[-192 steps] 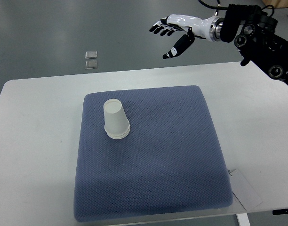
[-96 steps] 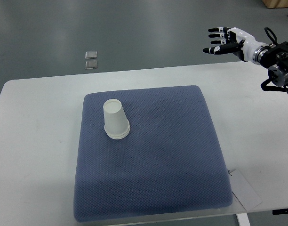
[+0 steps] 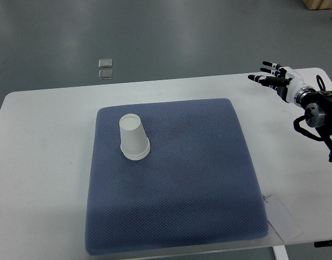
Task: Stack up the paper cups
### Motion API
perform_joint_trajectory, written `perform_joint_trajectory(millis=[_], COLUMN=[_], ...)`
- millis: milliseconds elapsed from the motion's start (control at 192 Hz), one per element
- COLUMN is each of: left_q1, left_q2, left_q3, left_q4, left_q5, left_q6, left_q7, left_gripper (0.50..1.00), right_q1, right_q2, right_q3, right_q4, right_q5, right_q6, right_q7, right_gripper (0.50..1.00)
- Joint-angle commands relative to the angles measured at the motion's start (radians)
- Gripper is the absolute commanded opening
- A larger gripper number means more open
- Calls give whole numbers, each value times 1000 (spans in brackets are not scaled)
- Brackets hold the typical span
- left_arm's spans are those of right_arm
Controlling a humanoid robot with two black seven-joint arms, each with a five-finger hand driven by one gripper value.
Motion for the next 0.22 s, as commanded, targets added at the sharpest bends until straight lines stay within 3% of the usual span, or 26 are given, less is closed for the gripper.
perform_joint_trajectory(millis=[0,218], left_q1=[0,1], left_q2=[0,0], left_q3=[0,0], left_q4=[0,0], left_q5=[0,0], left_q6=[0,0], left_q7=[0,0], left_gripper=[1000,1000], right_q1=[-12,-27], right_q2=[4,6], right_q3=[0,0], right_q4=[1,1], right_q5=[3,3], right_q6=[-2,-5], right_q7=[0,2], right_gripper=[911,911])
